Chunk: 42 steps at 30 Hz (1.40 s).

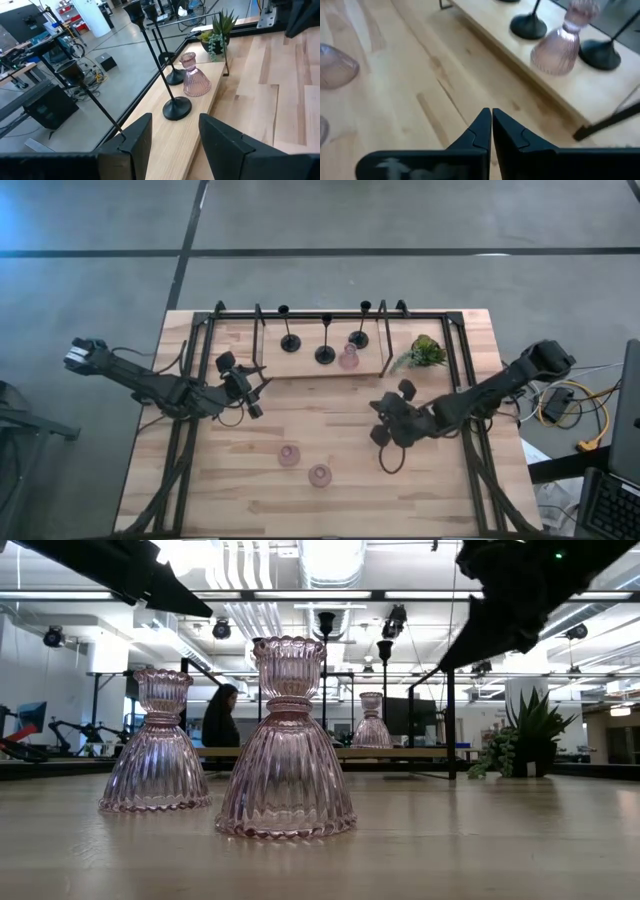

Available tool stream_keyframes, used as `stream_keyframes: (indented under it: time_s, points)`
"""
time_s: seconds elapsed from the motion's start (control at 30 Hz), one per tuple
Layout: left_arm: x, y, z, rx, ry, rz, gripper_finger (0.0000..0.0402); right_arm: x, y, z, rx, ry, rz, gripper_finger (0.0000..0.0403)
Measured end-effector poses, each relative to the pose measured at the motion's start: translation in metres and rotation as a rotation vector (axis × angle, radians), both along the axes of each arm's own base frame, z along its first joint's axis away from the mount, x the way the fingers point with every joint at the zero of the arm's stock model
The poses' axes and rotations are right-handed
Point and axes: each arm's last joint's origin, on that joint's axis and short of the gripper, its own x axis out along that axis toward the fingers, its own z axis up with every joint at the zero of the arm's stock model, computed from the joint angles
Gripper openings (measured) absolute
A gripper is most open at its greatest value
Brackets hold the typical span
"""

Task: Pick & Place candle stick holders
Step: Put the top pink candle holder on the shelf

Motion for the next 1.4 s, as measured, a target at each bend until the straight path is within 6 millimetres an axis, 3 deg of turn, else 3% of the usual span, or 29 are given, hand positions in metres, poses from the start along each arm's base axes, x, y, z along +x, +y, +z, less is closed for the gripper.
stream_keyframes:
  time_s: [0.4,0.83,1.4]
  points:
    - [-0.002,-0.005,0.003,-0.081,0.053,-0.174,0.0167,-0.019,0.015,-0.016,0.016,0.102,-0.039,0.0008]
    - [-0.001,-0.022,0.003,-0.445,0.104,-0.56,0.0167,-0.021,0.015,-0.016,0.002,0.095,-0.054,0.0008]
    - [-0.004,-0.076,-0.023,-0.518,0.298,-0.755,0.0166,-0.02,0.015,-0.016,0.005,0.088,-0.054,0.0008]
